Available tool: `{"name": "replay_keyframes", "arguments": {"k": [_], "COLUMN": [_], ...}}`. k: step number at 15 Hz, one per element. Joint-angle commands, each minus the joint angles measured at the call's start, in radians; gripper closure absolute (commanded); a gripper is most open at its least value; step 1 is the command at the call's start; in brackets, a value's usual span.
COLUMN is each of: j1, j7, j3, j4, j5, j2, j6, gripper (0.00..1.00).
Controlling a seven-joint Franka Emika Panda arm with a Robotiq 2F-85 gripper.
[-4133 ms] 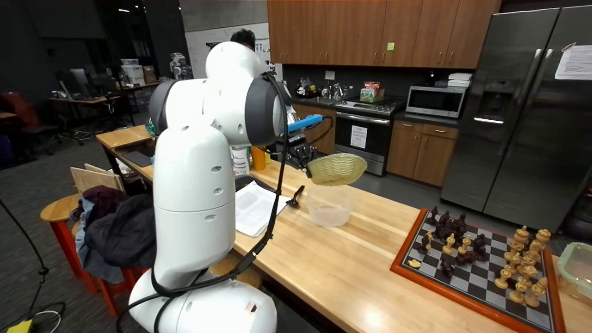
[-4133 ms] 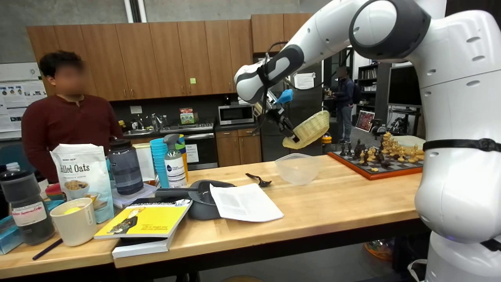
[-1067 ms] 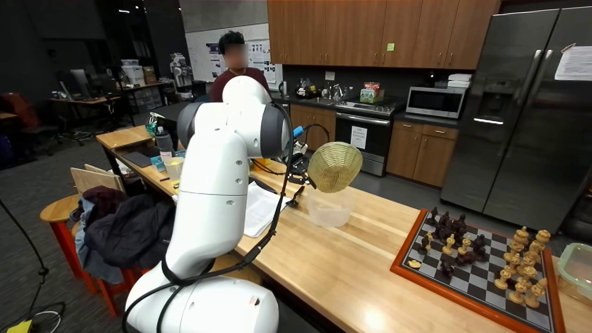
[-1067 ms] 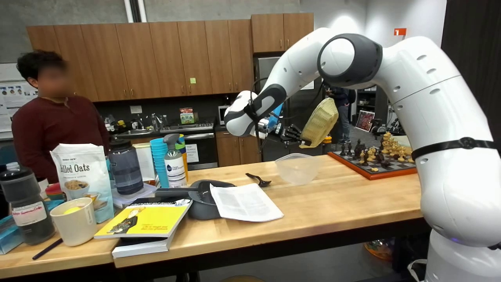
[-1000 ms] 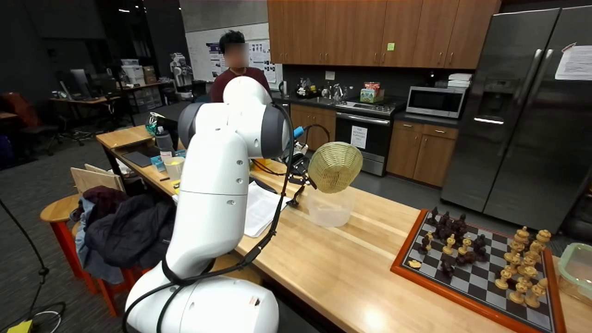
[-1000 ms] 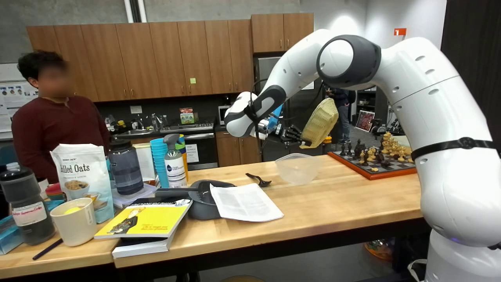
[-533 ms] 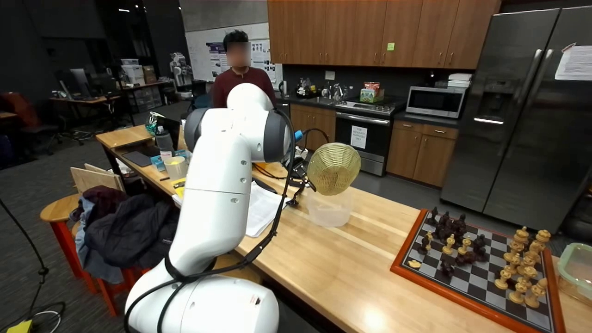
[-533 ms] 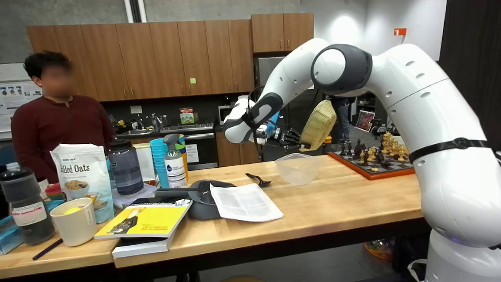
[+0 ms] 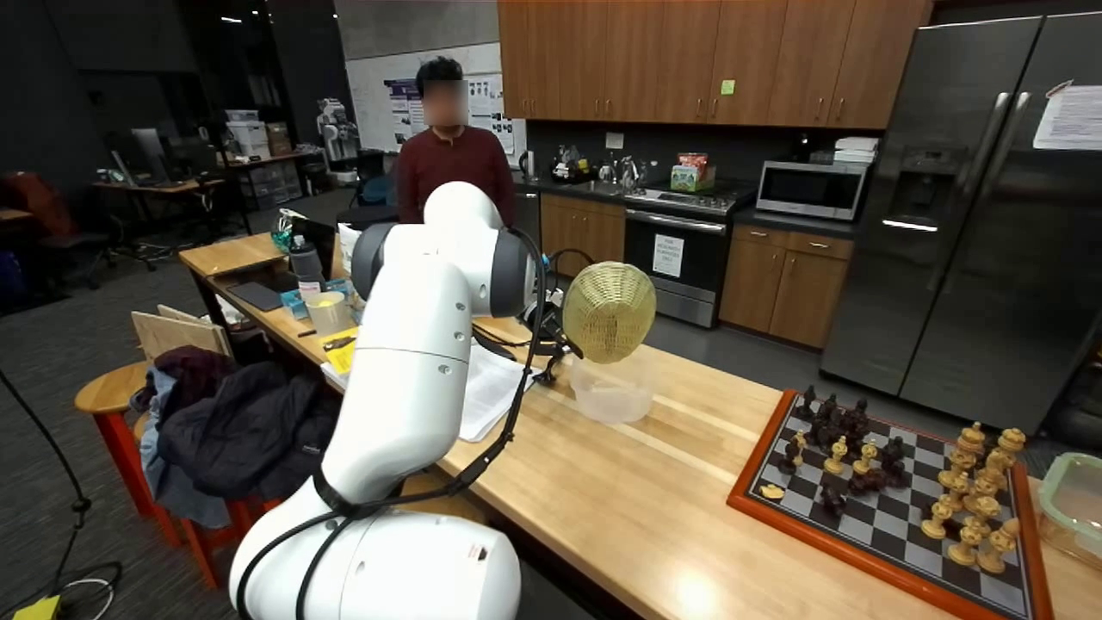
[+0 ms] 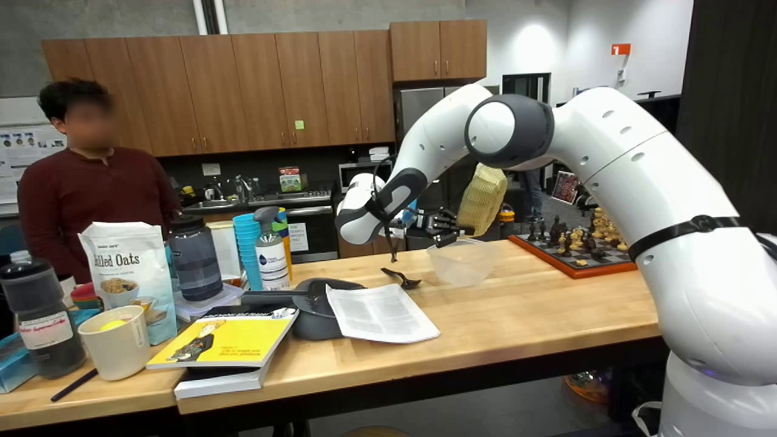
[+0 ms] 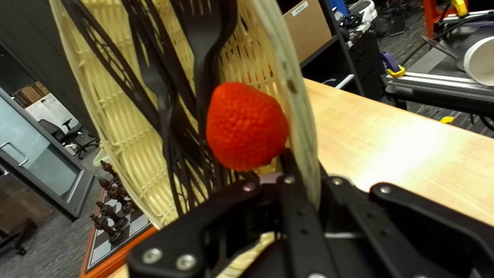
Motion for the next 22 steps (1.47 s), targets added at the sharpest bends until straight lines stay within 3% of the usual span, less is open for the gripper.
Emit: {"name": "replay_keyframes", "arguments": {"k": [1,22], "j1": [0.010,0.004], "j7": [-0.008,-0.010], "j3": [-0.001,-0.013], "j4": [0.060,0.123], "j5": [-0.022,-0.027], "j2": [0.021,0.038], "j6": [-0.038,-0.043], "gripper": [0.98,0.98]}}
